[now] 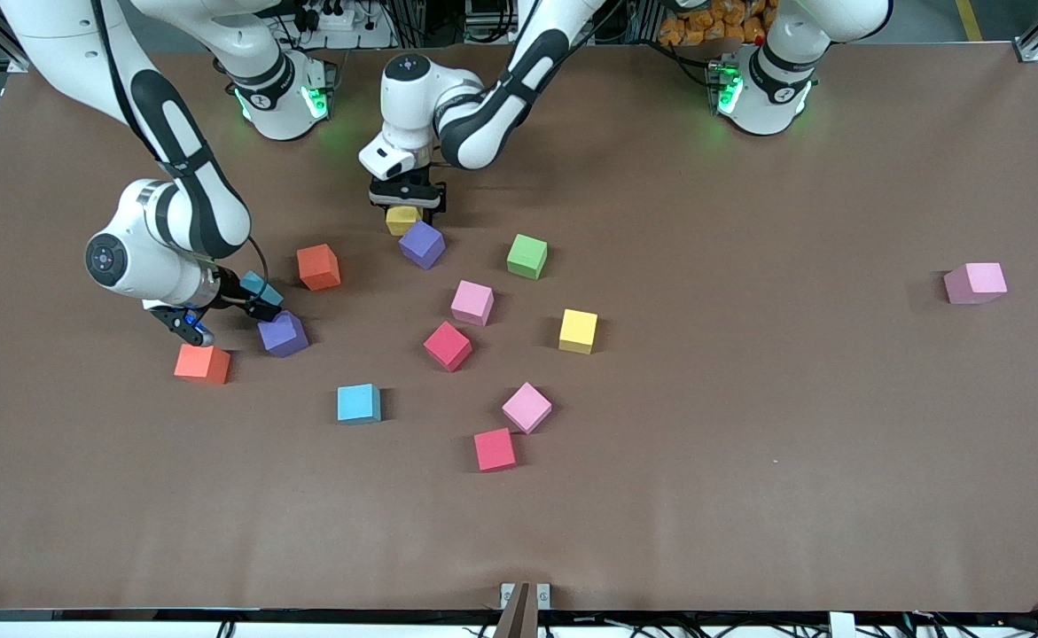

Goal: Form number 2 with 11 blocks

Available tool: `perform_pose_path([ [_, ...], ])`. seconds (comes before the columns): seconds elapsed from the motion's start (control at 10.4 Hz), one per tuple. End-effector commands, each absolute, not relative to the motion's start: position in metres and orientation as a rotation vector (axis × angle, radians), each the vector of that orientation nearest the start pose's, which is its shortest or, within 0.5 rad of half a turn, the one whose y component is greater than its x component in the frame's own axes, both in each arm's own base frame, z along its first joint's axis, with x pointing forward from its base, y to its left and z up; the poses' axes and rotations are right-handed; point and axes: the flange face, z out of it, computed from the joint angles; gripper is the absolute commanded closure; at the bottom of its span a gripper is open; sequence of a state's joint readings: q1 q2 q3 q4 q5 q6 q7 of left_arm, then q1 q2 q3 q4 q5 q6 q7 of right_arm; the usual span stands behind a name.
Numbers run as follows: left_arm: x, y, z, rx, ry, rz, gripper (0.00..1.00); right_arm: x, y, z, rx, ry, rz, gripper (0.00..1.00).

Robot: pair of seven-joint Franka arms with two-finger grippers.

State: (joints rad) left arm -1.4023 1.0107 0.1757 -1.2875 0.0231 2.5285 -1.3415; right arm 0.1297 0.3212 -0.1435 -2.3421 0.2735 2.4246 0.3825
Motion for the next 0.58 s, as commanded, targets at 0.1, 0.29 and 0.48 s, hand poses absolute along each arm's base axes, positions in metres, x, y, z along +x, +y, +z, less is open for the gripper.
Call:
perform_pose_path([
  [0.1,0.225,-0.733,0.164,-3.304,0.018,-0.393,0.00,0.484,-0.013,0.191,-2.881,0.962,0.369,0.00],
  [0.29,0.226,-0.734,0.169,-3.311,0.019,-0.396,0.00,0.484,-0.013,0.191,-2.883,0.958,0.367,0.00],
  [0.48,0.227,-0.736,0.176,-3.322,0.013,-0.399,0.00,0.483,-0.014,0.190,-2.884,0.954,0.371,0.49],
])
